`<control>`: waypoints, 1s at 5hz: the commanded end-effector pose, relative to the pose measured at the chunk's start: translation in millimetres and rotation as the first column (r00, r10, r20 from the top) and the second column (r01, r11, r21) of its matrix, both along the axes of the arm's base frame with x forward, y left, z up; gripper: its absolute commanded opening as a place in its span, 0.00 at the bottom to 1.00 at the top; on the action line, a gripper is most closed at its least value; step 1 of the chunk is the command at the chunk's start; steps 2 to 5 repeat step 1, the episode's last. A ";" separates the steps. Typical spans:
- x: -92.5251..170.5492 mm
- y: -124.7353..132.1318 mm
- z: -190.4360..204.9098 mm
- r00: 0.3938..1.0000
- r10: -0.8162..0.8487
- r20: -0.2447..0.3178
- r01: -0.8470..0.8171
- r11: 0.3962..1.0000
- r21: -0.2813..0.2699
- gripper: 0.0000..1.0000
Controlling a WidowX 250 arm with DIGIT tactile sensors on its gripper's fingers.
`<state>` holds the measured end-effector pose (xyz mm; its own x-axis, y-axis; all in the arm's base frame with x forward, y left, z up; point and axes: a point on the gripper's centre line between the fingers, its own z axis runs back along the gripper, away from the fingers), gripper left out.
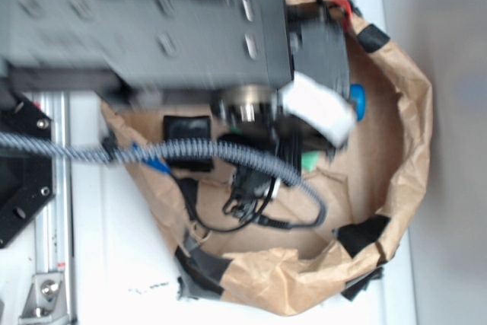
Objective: Grab the green block.
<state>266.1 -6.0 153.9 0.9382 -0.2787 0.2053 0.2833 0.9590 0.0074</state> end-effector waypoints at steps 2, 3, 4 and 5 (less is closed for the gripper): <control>3.3 -7.5 26.5 0.865 0.500 0.034 -0.500 0.866 -0.001 0.00; 3.3 -7.5 26.5 0.865 0.500 0.034 -0.500 0.866 -0.001 0.00; 3.3 -7.5 26.5 0.865 0.500 0.034 -0.500 0.866 -0.001 0.00; 3.3 -7.5 26.5 0.865 0.500 0.034 -0.500 0.866 -0.001 0.00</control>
